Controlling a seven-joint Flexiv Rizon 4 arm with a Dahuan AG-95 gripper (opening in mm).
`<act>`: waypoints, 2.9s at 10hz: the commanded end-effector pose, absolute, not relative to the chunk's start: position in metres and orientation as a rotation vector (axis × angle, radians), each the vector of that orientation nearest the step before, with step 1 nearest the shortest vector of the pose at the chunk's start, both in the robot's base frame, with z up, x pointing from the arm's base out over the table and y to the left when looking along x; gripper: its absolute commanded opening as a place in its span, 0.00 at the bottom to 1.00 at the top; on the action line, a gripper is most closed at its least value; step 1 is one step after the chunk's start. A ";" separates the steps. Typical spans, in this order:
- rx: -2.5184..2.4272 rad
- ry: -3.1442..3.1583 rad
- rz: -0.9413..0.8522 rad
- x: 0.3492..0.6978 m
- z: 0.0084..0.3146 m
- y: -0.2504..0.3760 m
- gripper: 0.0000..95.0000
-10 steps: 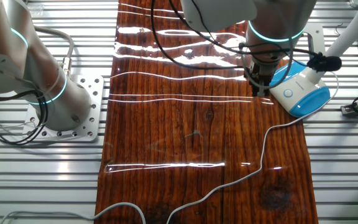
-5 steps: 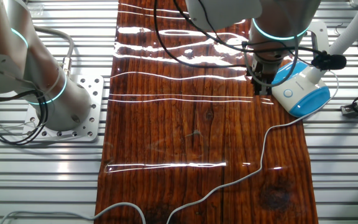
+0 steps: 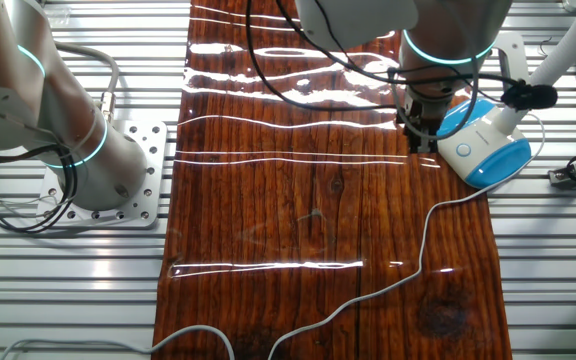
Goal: Turn on the desk lamp by pressing the button
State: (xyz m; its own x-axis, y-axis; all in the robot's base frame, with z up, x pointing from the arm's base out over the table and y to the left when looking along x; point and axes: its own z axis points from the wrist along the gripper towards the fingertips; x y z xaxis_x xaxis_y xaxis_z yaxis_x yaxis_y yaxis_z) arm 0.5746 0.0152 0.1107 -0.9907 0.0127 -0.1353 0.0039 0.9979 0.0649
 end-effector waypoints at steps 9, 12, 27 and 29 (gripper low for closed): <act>0.133 2.980 0.108 0.575 0.110 0.015 0.00; 0.134 2.983 0.110 0.574 0.110 0.015 0.00; 0.084 2.995 0.142 0.572 0.108 0.014 0.00; 0.085 2.996 0.142 0.572 0.108 0.014 0.00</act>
